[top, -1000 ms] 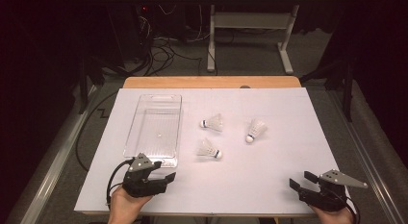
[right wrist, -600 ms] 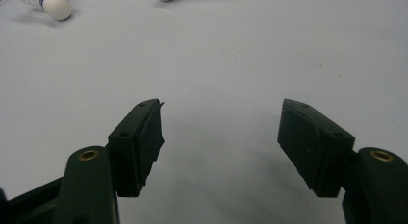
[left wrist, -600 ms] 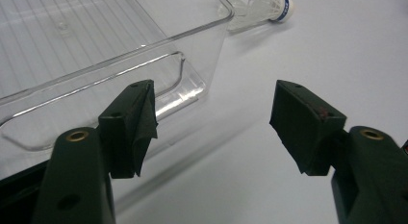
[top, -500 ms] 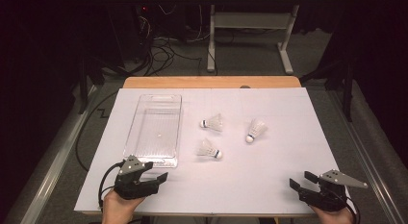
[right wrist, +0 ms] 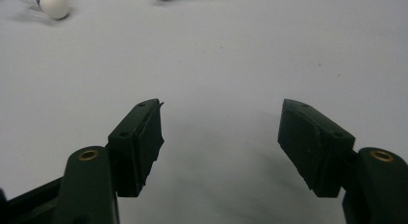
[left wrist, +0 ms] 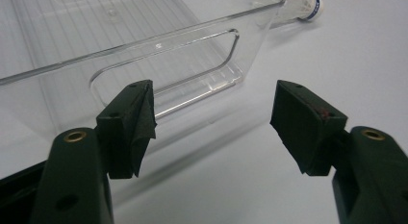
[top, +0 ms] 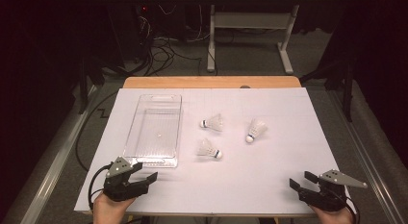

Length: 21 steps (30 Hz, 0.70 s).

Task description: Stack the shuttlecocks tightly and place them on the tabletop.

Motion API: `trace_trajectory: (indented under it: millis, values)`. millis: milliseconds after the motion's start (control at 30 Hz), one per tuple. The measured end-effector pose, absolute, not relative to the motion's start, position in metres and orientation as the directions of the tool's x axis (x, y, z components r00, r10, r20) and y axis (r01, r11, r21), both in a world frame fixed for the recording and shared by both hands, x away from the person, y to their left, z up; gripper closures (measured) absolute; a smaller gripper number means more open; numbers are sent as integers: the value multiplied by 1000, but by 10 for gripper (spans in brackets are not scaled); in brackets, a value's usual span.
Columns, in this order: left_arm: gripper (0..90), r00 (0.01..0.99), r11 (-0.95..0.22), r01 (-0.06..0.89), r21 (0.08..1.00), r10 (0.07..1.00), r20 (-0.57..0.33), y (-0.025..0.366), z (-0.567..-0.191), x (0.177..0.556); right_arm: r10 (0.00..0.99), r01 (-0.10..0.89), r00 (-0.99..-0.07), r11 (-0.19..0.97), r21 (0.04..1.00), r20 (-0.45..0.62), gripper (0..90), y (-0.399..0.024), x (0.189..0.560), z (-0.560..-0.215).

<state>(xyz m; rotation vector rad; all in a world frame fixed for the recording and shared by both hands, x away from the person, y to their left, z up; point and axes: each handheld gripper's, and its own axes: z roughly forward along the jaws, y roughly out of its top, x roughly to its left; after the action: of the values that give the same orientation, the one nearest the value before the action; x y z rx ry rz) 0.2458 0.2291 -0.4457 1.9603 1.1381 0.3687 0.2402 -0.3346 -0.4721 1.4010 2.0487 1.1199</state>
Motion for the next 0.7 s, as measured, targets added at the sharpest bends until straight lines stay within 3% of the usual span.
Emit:
trace_trajectory:
  millis: [700]
  values:
    - [322, 496, -207, 559, 803, 859, -124, 247, -456, 243, 910, 581, -402, 167, 797, 102, 327, -335, 241, -473]
